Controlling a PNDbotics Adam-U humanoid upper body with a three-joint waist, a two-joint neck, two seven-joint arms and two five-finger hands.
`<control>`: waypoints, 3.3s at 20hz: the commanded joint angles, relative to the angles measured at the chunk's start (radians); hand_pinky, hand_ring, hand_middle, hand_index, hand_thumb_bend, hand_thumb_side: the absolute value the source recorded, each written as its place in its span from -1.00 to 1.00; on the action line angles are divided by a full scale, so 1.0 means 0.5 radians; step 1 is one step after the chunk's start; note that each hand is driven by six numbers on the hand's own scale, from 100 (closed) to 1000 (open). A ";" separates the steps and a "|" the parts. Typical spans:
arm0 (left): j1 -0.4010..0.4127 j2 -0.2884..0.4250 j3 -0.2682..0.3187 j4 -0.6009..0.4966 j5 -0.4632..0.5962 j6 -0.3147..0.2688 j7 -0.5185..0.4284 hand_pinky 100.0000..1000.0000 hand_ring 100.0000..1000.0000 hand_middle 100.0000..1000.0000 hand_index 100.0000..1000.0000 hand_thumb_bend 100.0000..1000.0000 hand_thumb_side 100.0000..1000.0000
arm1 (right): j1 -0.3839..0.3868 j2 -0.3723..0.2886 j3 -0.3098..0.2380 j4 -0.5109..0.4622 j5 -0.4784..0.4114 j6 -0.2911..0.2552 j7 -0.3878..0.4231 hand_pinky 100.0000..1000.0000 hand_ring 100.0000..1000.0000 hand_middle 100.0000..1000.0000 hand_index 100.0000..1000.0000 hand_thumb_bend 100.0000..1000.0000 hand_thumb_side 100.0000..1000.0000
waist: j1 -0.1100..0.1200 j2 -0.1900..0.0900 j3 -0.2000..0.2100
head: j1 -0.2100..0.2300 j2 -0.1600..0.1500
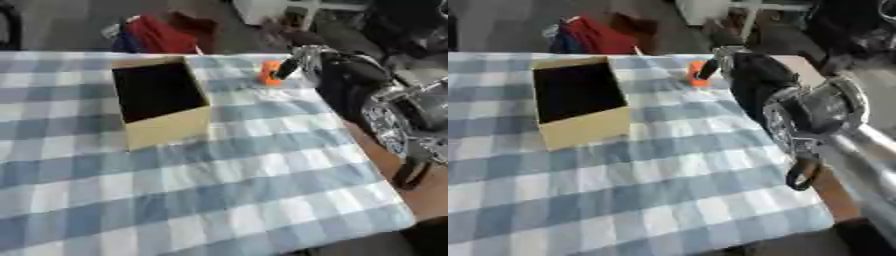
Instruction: Pick up objects on the table and place them in the box.
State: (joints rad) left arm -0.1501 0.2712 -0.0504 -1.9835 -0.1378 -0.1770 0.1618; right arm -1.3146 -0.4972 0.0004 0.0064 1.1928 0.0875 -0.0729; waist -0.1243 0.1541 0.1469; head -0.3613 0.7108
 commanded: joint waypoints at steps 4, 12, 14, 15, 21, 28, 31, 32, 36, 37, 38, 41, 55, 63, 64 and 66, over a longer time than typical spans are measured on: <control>-0.017 0.007 0.017 -0.033 -0.005 0.000 0.006 0.57 0.22 0.14 0.49 -1.00 0.06 | -0.020 -0.049 0.007 -0.013 -0.023 -0.006 0.006 0.60 0.76 0.85 1.00 -0.41 -0.61 | 0.021 -0.024 -0.006 | -0.012 -0.021; -0.021 0.000 0.018 -0.033 -0.008 0.000 0.006 0.58 0.22 0.14 0.49 -1.00 0.06 | -0.006 -0.052 0.006 -0.013 -0.021 -0.006 0.029 0.60 0.76 0.86 1.00 -0.45 -0.65 | 0.024 -0.008 0.002 | -0.012 -0.030; -0.022 -0.002 0.017 -0.033 -0.009 -0.001 0.006 0.58 0.22 0.14 0.49 -1.00 0.06 | -0.005 -0.053 0.006 -0.013 -0.024 -0.009 0.025 0.60 0.76 0.85 1.00 -0.46 -0.65 | 0.025 -0.002 0.005 | -0.011 -0.030; -0.022 -0.004 0.017 -0.033 -0.010 -0.002 0.006 0.58 0.22 0.14 0.49 -1.00 0.06 | -0.003 -0.053 0.005 -0.013 -0.026 -0.011 0.021 0.60 0.76 0.85 1.00 -0.46 -0.64 | 0.027 0.004 0.009 | -0.010 -0.030; -0.021 -0.016 0.016 -0.033 -0.018 -0.005 0.007 0.58 0.21 0.13 0.49 -1.00 0.06 | 0.003 -0.057 0.004 -0.013 -0.044 -0.021 -0.025 0.60 0.75 0.82 0.99 -0.49 -0.61 | 0.041 0.033 0.025 | -0.008 -0.028; -0.023 -0.028 0.015 -0.033 -0.029 -0.005 0.009 0.58 0.20 0.12 0.49 -1.00 0.06 | 0.001 -0.052 0.006 -0.013 -0.054 -0.040 -0.100 0.58 0.73 0.82 0.99 -0.50 -0.58 | 0.048 0.061 0.044 | -0.005 -0.028; -0.026 -0.032 0.014 -0.033 -0.031 -0.005 0.009 0.58 0.20 0.12 0.49 -1.00 0.06 | 0.001 -0.049 0.008 -0.013 -0.052 -0.046 -0.120 0.58 0.73 0.82 0.99 -0.52 -0.56 | 0.047 0.067 0.054 | -0.005 -0.028; -0.028 -0.032 0.014 -0.033 -0.031 -0.005 0.008 0.58 0.20 0.12 0.49 -1.00 0.06 | 0.001 -0.049 0.008 -0.013 -0.052 -0.046 -0.124 0.58 0.73 0.82 0.99 -0.53 -0.56 | 0.046 0.069 0.058 | -0.005 -0.030; -0.032 -0.034 0.015 -0.033 -0.032 -0.006 0.009 0.58 0.20 0.12 0.49 -1.00 0.06 | 0.008 -0.054 0.006 -0.013 -0.054 -0.039 -0.139 0.58 0.73 0.80 0.98 -0.59 -0.51 | 0.044 0.073 0.074 | 0.000 -0.041; -0.033 -0.035 0.015 -0.033 -0.032 -0.007 0.010 0.58 0.20 0.12 0.49 -1.00 0.06 | 0.010 -0.056 0.005 -0.013 -0.057 -0.034 -0.144 0.58 0.72 0.80 0.98 -0.64 -0.49 | 0.045 0.075 0.078 | 0.001 -0.043; -0.034 -0.035 0.015 -0.033 -0.032 -0.007 0.010 0.58 0.20 0.12 0.49 -1.00 0.06 | 0.011 -0.057 0.004 -0.013 -0.060 -0.029 -0.149 0.57 0.72 0.80 0.98 -0.67 -0.48 | 0.045 0.076 0.080 | 0.002 -0.045; -0.035 -0.036 0.016 -0.033 -0.033 -0.009 0.010 0.58 0.20 0.12 0.49 -1.00 0.06 | 0.015 -0.063 0.006 -0.013 -0.065 -0.010 -0.171 0.57 0.72 0.80 0.98 -0.78 -0.44 | 0.048 0.080 0.087 | 0.002 -0.052; -0.026 -0.048 0.016 -0.033 -0.040 -0.014 0.009 0.58 0.20 0.11 0.49 -1.00 0.05 | 0.036 -0.081 0.006 -0.013 -0.070 0.026 -0.207 0.57 0.73 0.80 0.97 -0.87 -0.41 | 0.076 0.103 0.088 | 0.000 -0.061; -0.025 -0.056 0.015 -0.033 -0.042 -0.015 0.008 0.58 0.19 0.10 0.49 -1.00 0.06 | 0.048 -0.081 0.006 -0.013 -0.078 0.024 -0.226 0.51 0.66 0.72 0.90 -1.00 -0.41 | 0.090 0.117 0.081 | -0.003 -0.063; -0.024 -0.056 0.015 -0.033 -0.042 -0.015 0.008 0.58 0.19 0.10 0.49 -1.00 0.06 | 0.049 -0.081 0.006 -0.013 -0.079 0.022 -0.235 0.49 0.63 0.71 0.88 -1.00 -0.42 | 0.090 0.118 0.081 | -0.003 -0.062; -0.025 -0.057 0.016 -0.033 -0.042 -0.015 0.008 0.58 0.19 0.10 0.49 -1.00 0.06 | 0.050 -0.081 0.008 -0.013 -0.075 0.018 -0.252 0.45 0.57 0.66 0.83 -1.00 -0.42 | 0.090 0.119 0.080 | -0.004 -0.062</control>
State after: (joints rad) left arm -0.1551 0.2358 -0.0501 -1.9835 -0.1586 -0.1808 0.1652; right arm -1.2757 -0.5068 0.0008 0.0057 1.1584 0.0967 -0.1944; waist -0.0862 0.2273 0.1891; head -0.3623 0.6926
